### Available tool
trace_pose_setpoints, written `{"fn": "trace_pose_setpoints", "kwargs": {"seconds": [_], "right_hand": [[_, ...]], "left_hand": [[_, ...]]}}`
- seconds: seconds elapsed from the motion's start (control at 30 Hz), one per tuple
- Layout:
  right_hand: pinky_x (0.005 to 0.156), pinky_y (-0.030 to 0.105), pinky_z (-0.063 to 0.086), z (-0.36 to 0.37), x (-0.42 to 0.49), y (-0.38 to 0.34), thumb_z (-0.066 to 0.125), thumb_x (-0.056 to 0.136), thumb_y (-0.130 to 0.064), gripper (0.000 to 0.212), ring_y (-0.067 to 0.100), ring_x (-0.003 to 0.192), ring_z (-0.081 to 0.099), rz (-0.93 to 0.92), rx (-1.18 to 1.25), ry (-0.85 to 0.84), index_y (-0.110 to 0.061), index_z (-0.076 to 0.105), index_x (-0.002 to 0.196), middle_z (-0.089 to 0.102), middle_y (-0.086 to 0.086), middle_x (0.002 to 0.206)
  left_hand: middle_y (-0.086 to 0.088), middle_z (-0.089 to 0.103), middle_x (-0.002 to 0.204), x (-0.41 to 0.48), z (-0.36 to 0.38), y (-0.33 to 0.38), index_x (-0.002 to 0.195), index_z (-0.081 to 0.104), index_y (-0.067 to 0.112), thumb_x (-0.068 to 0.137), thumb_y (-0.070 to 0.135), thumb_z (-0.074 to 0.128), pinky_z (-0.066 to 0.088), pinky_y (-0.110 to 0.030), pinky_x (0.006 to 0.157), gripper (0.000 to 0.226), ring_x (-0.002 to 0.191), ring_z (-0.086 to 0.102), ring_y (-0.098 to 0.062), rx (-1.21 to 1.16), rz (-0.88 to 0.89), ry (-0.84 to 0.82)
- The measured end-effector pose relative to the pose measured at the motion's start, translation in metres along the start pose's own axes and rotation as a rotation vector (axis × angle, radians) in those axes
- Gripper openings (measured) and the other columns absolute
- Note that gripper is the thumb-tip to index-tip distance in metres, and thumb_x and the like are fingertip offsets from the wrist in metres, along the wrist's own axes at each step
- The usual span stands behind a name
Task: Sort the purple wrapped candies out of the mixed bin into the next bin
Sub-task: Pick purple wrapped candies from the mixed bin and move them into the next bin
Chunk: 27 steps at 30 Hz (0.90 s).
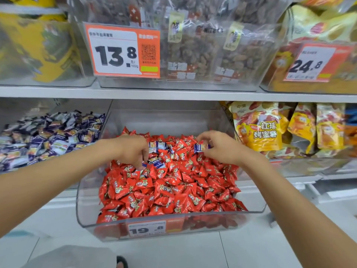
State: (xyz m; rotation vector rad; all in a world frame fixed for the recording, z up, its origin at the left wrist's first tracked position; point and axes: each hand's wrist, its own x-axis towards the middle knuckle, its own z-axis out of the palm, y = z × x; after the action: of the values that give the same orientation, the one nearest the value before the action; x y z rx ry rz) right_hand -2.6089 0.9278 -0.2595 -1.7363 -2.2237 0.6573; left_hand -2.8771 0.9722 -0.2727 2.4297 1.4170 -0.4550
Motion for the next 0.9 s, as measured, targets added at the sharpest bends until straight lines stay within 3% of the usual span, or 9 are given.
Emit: {"fn": "trace_pose_setpoints", "kwargs": {"seconds": [0.07, 0.13, 0.23, 0.33, 0.43, 0.57, 0.67, 0.73, 0.9], "right_hand": [[0.082, 0.022, 0.04, -0.005, 0.0, -0.006, 0.059, 0.088, -0.001, 0.039, 0.005, 0.086, 0.053, -0.018, 0.099, 0.089, -0.017, 0.064, 0.122, 0.053, -0.006, 0.102], [0.072, 0.036, 0.047, -0.006, 0.003, -0.013, 0.057, 0.087, 0.004, 0.03, 0.011, 0.075, 0.06, 0.013, 0.295, 0.112, -0.018, 0.068, 0.103, 0.063, 0.004, 0.094], [0.062, 0.032, 0.04, -0.003, 0.011, -0.02, 0.055, 0.087, 0.006, 0.024, 0.016, 0.062, 0.052, 0.068, 0.447, 0.058, -0.018, 0.054, 0.089, 0.057, 0.006, 0.072], [0.055, 0.024, 0.03, 0.0, 0.015, -0.023, 0.067, 0.086, -0.008, 0.025, 0.01, 0.057, 0.036, 0.073, 0.452, 0.012, -0.018, 0.045, 0.081, 0.039, -0.002, 0.069], [0.06, 0.028, 0.033, 0.005, 0.017, -0.02, 0.068, 0.09, -0.031, 0.032, 0.01, 0.057, 0.037, 0.02, 0.362, 0.006, -0.018, 0.045, 0.072, 0.039, -0.003, 0.065], [0.083, 0.031, 0.046, 0.036, 0.033, -0.034, 0.066, 0.091, -0.032, 0.015, 0.012, 0.087, 0.059, -0.072, 0.196, -0.066, -0.018, 0.067, 0.094, 0.065, -0.006, 0.094], [0.1, 0.035, 0.043, 0.069, 0.051, -0.049, 0.066, 0.091, -0.034, 0.039, 0.022, 0.117, 0.055, -0.169, -0.045, -0.234, -0.02, 0.063, 0.126, 0.061, 0.003, 0.129], [0.092, 0.037, 0.046, 0.077, 0.056, -0.048, 0.064, 0.092, -0.033, 0.031, 0.024, 0.107, 0.058, -0.192, -0.07, -0.261, -0.016, 0.067, 0.118, 0.065, 0.005, 0.117], [0.061, 0.035, 0.035, 0.037, 0.045, -0.022, 0.046, 0.101, -0.025, 0.035, 0.02, 0.064, 0.044, -0.054, 0.156, 0.053, 0.0, 0.056, 0.079, 0.051, 0.013, 0.069]], "left_hand": [[0.012, 0.07, 0.082, 0.001, -0.002, -0.007, 0.097, 0.074, 0.018, 0.076, 0.03, 0.082, 0.046, -0.014, 0.068, 0.026, 0.066, 0.058, 0.006, -0.192, 0.012, 0.09], [0.01, 0.069, 0.08, 0.0, -0.006, -0.013, 0.089, 0.072, 0.017, 0.079, 0.025, 0.08, 0.043, -0.007, 0.063, 0.015, 0.064, 0.059, 0.008, -0.37, 0.032, 0.201], [0.0, 0.07, 0.102, 0.001, -0.007, -0.013, 0.085, 0.065, 0.018, 0.083, 0.015, 0.075, 0.051, -0.019, 0.086, 0.01, 0.087, 0.066, -0.002, -0.581, 0.085, 0.233], [-0.003, 0.065, 0.115, 0.003, -0.007, -0.008, 0.097, 0.059, 0.014, 0.091, 0.005, 0.063, 0.059, -0.029, 0.08, 0.012, 0.069, 0.067, -0.002, -0.73, 0.072, 0.149], [0.004, 0.053, 0.129, 0.007, -0.009, -0.009, 0.128, 0.051, 0.023, 0.096, 0.007, 0.052, 0.049, -0.011, 0.071, 0.035, 0.066, 0.058, 0.008, -0.559, 0.09, 0.204], [0.009, 0.036, 0.14, 0.007, -0.013, -0.015, 0.151, 0.022, 0.034, 0.095, 0.004, 0.049, 0.038, -0.015, 0.049, 0.069, 0.05, 0.048, -0.004, -0.528, 0.107, 0.223], [0.003, 0.057, 0.126, 0.001, -0.016, -0.02, 0.121, 0.054, 0.025, 0.096, 0.0, 0.044, 0.048, -0.019, 0.072, 0.037, 0.087, 0.063, -0.024, -0.533, 0.1, 0.261], [0.001, 0.064, 0.116, -0.006, -0.018, -0.019, 0.098, 0.064, 0.023, 0.099, 0.003, 0.04, 0.048, -0.029, 0.081, 0.032, 0.089, 0.063, -0.027, -0.546, 0.063, 0.238], [0.005, 0.063, 0.109, -0.003, -0.018, -0.012, 0.099, 0.068, 0.027, 0.097, 0.028, 0.055, 0.046, -0.019, 0.084, 0.014, 0.1, 0.06, -0.013, -0.496, 0.049, 0.216]]}}
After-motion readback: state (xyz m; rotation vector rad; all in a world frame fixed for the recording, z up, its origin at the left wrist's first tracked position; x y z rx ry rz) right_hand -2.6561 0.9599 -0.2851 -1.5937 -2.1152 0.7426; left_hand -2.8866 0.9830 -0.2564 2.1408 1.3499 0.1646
